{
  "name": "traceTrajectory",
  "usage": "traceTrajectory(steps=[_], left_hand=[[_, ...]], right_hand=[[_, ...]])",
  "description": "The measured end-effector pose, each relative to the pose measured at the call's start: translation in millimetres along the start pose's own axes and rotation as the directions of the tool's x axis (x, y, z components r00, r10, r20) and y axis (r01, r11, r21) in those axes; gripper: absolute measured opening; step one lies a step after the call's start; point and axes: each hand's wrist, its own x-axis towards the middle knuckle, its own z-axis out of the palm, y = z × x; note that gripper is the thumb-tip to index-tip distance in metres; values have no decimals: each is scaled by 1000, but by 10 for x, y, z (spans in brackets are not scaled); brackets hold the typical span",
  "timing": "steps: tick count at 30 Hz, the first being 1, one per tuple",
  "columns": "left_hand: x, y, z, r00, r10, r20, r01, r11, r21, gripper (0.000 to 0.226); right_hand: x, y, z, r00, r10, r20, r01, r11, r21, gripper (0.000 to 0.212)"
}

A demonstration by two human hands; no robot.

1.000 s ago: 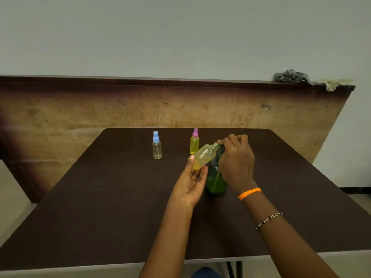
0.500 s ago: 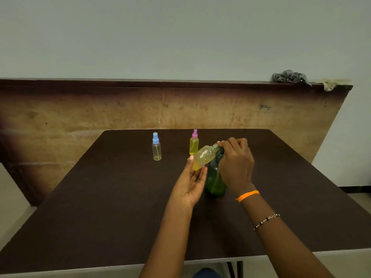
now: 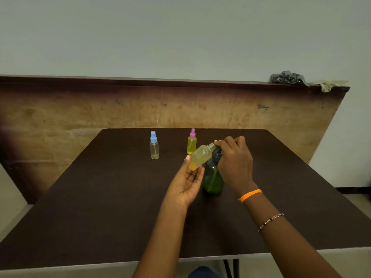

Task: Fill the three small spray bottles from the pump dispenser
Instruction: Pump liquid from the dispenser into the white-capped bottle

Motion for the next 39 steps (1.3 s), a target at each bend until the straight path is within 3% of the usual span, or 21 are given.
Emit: traceTrajectory(steps=[3, 10, 19, 25, 31, 39], left_hand=[[6, 1, 2, 1000, -3, -4, 3, 1000, -3, 46], [60, -11, -37, 1000, -16, -13, 16, 1000, -7, 48], [23, 27, 60, 1000, 8, 2, -8, 1000, 18, 40], [60, 11, 37, 1000, 16, -15, -16, 1000, 17, 41], [36, 19, 52, 1000, 5, 2, -5, 1000, 11, 49], [51, 5, 52, 1000, 18, -17, -18, 1000, 7, 48]], right_hand=[[142, 5, -84, 999, 8, 43, -9, 1000, 15, 31], [-126, -74, 85, 999, 52, 3, -52, 998, 45, 45], [147, 1, -15, 1000, 1, 6, -1, 998, 65, 26], [-177, -73, 192, 992, 121, -32, -119, 990, 71, 48], [-29, -62, 57, 994, 108, 10, -109, 993, 36, 31], [-131, -91, 155, 991, 131, -17, -130, 990, 59, 43]])
